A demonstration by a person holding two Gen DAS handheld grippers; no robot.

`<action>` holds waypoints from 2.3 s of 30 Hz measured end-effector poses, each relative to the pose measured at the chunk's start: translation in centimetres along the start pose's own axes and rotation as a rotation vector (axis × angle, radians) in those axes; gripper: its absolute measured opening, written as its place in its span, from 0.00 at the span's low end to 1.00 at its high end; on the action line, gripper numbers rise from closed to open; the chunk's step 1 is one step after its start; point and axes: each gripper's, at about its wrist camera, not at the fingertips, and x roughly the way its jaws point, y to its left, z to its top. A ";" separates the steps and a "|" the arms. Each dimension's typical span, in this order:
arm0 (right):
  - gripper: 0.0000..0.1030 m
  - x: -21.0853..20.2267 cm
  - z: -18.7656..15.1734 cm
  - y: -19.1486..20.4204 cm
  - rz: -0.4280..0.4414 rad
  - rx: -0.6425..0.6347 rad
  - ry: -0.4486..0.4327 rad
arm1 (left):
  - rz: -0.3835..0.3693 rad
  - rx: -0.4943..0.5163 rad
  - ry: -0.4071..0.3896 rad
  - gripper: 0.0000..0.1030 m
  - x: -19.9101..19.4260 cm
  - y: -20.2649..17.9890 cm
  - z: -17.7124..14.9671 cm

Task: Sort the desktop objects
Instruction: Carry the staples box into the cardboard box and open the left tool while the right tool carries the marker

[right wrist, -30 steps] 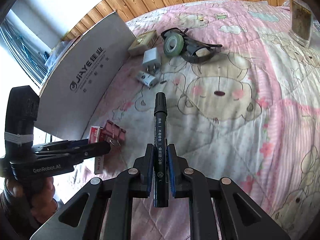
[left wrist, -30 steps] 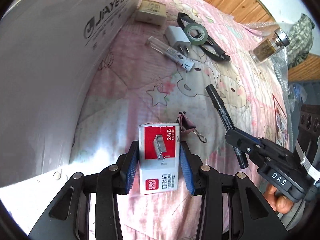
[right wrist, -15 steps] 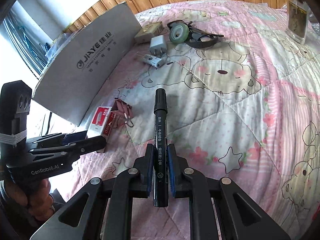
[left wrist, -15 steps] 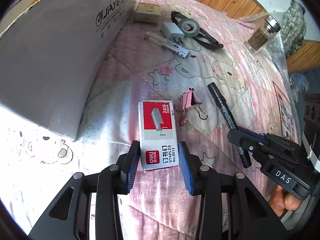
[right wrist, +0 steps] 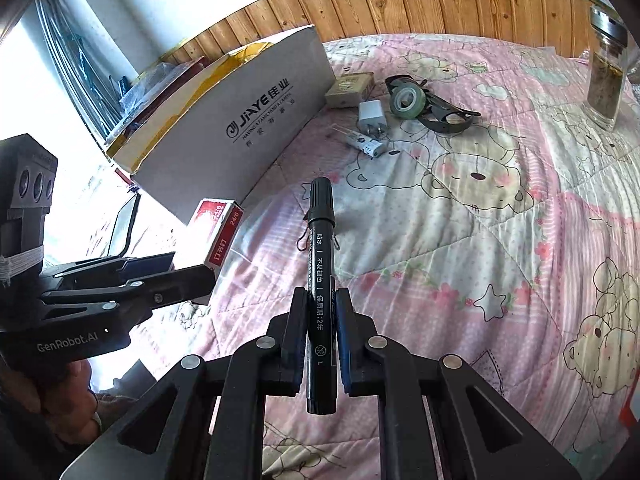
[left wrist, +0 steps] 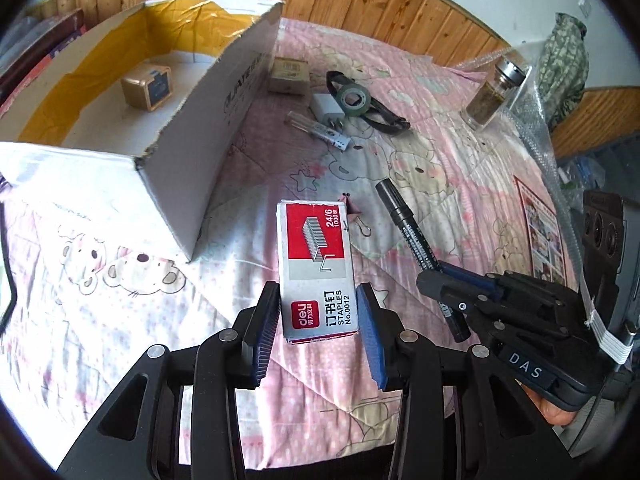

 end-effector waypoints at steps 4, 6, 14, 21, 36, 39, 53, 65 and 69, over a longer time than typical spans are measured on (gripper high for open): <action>0.14 -0.7 0.1 1.8 0.003 -0.043 -0.012 | -0.009 -0.025 -0.029 0.39 -2.0 0.6 -0.4; 0.14 -1.0 0.4 2.8 0.009 -0.070 -0.021 | -0.014 -0.034 -0.051 0.39 -3.2 1.1 -0.4; 0.14 -1.9 2.3 7.6 0.045 -0.173 -0.061 | -0.029 -0.082 -0.134 0.39 -7.4 3.3 -0.2; 0.14 -2.3 4.4 11.6 0.074 -0.268 -0.079 | -0.035 -0.155 -0.190 0.39 -10.1 6.3 0.5; 0.14 -0.9 10.7 16.8 0.119 -0.366 -0.102 | -0.001 -0.227 -0.250 0.39 -12.5 12.5 4.4; 0.14 -0.1 12.4 17.2 0.121 -0.370 -0.094 | -0.003 -0.228 -0.252 0.39 -12.3 13.1 5.8; 0.14 6.5 20.2 16.1 0.074 -0.332 -0.008 | -0.005 -0.264 -0.148 0.39 -7.6 15.8 12.1; 0.14 13.1 25.0 16.0 -0.005 -0.395 0.110 | -0.003 -0.306 -0.018 0.39 -3.2 18.3 14.8; 0.14 15.3 25.9 15.7 -0.043 -0.416 0.152 | 0.009 -0.309 0.027 0.39 -1.8 18.7 15.4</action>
